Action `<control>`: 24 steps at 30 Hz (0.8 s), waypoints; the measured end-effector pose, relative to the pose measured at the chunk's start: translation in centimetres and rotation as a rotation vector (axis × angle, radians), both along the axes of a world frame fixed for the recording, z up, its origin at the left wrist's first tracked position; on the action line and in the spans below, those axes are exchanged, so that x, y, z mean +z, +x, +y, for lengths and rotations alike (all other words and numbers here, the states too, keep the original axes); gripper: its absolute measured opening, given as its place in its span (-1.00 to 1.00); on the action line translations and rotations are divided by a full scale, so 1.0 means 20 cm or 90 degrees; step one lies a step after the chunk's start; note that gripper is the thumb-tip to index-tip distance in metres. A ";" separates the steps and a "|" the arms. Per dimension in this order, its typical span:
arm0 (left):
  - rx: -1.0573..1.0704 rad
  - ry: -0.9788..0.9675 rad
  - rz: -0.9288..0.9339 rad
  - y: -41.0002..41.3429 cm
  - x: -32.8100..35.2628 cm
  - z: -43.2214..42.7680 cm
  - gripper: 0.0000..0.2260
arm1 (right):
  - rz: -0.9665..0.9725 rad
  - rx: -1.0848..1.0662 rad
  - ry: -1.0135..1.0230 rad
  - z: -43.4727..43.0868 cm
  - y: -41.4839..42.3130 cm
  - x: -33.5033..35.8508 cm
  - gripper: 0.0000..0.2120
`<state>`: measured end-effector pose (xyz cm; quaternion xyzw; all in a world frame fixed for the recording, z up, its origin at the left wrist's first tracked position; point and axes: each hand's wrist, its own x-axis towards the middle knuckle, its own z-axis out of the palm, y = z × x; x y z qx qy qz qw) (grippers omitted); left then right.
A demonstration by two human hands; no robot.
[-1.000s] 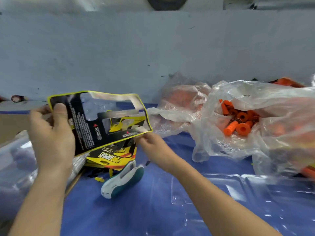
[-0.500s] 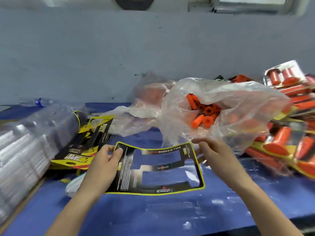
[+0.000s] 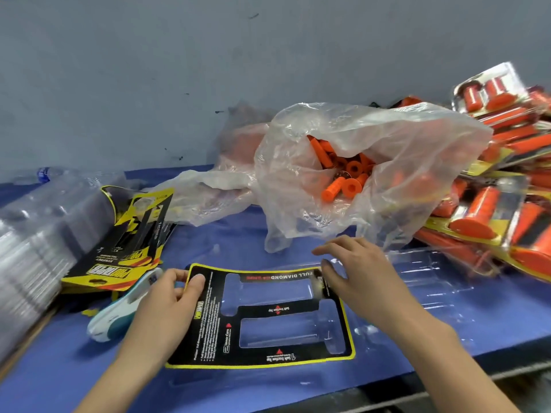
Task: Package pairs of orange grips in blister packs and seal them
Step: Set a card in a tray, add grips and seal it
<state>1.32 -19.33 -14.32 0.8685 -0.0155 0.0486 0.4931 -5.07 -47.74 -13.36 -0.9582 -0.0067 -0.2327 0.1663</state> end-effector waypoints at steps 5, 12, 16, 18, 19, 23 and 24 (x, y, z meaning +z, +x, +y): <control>0.047 0.155 -0.127 -0.04 -0.01 0.02 -0.76 | 0.055 0.013 -0.062 0.00 0.02 -0.06 -0.78; -0.187 0.307 -0.285 -0.14 -0.02 0.03 -0.74 | 0.036 0.012 -0.070 0.02 0.02 -0.07 -0.80; -0.210 0.335 -0.214 -0.16 -0.05 0.03 -0.57 | 0.035 0.014 -0.028 0.02 0.01 -0.06 -0.79; -0.205 0.367 -0.191 -0.16 -0.06 0.04 -0.52 | 0.038 0.007 -0.003 0.03 0.01 -0.06 -0.80; -0.197 0.381 -0.190 -0.16 -0.07 0.04 -0.52 | 0.043 0.004 0.006 0.03 0.00 -0.06 -0.81; -0.150 0.435 -0.211 -0.17 -0.08 0.03 -0.53 | 0.055 -0.005 -0.003 0.04 -0.01 -0.06 -0.82; -0.148 0.441 -0.210 -0.17 -0.08 0.03 -0.52 | 0.057 -0.005 -0.005 0.05 -0.01 -0.06 -0.82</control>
